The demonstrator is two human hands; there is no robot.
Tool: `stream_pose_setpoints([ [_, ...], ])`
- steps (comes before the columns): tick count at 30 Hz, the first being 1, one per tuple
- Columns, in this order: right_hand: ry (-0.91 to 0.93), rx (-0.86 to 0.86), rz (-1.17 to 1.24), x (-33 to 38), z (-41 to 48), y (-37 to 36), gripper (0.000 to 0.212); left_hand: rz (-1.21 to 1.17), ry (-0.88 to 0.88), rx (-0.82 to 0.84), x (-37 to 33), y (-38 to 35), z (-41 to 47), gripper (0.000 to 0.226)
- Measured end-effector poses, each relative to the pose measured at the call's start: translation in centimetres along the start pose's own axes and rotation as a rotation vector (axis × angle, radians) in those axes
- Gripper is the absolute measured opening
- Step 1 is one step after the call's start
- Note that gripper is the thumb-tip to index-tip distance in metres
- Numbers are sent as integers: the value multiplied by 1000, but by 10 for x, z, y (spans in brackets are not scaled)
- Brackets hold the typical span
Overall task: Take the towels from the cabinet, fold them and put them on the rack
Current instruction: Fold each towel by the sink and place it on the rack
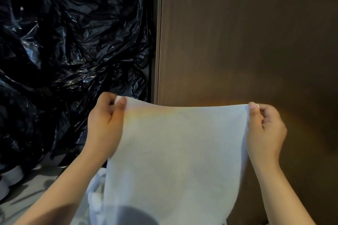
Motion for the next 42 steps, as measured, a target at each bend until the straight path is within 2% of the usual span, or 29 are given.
stream_pose_setpoints([
  [4, 8, -57, 87, 16, 2, 5, 22, -195, 169, 66, -11, -11, -7, 19],
  [8, 1, -72, 128, 22, 15, 6, 28, -166, 61, 69, -33, -10, 1, 18],
  [12, -45, 8, 110, 7, 25, 0, 31, -207, 119, 142, -18, -15, 16, 19],
  [15, -66, 144, 64, -2, 15, -20, 24, 15, 145, 153, 8, -36, 21, 15],
  [17, -87, 258, 60, -7, 3, -35, 18, 252, 135, 243, 29, -53, 16, 15],
  [19, -93, 369, 101, -9, -9, -48, 17, 385, 122, 341, 48, -63, 5, 26],
  [21, -96, 461, 183, -6, -20, -57, 16, 434, 27, 367, 52, -65, -7, 41],
  [23, -96, 537, 280, 3, -28, -65, 15, 334, -92, 416, 39, -70, -17, 39],
  [25, -84, 590, 365, 16, -33, -71, 15, 94, -53, 573, 23, -81, -27, 25],
  [27, -66, 618, 421, 29, -35, -73, 15, -84, -2, 694, 10, -92, -34, 24],
  [30, -39, 637, 474, 45, -35, -73, 15, -88, -89, 792, -4, -104, -39, 41],
  [32, -16, 645, 479, 50, -34, -70, 15, -127, -74, 873, -6, -110, -40, 39],
  [35, -63, 624, 510, 48, -35, -66, 13, -159, -85, 810, -3, -110, -34, 8],
  [38, -157, 671, 535, 39, -47, -64, 14, -126, -111, 618, 0, -104, -23, 15],
  [42, -138, 852, 396, 26, -65, -60, 7, -8, -166, 367, -7, -89, -5, 18],
])
Point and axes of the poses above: each hand's wrist, its own z-axis towards the middle knuckle, its own y-axis out of the back of the hand, x = y × z, the point moved 6 cm from there along z, towards the middle knuckle, and after that the axes turned 10 degrees about y, right-handed, at the moved point
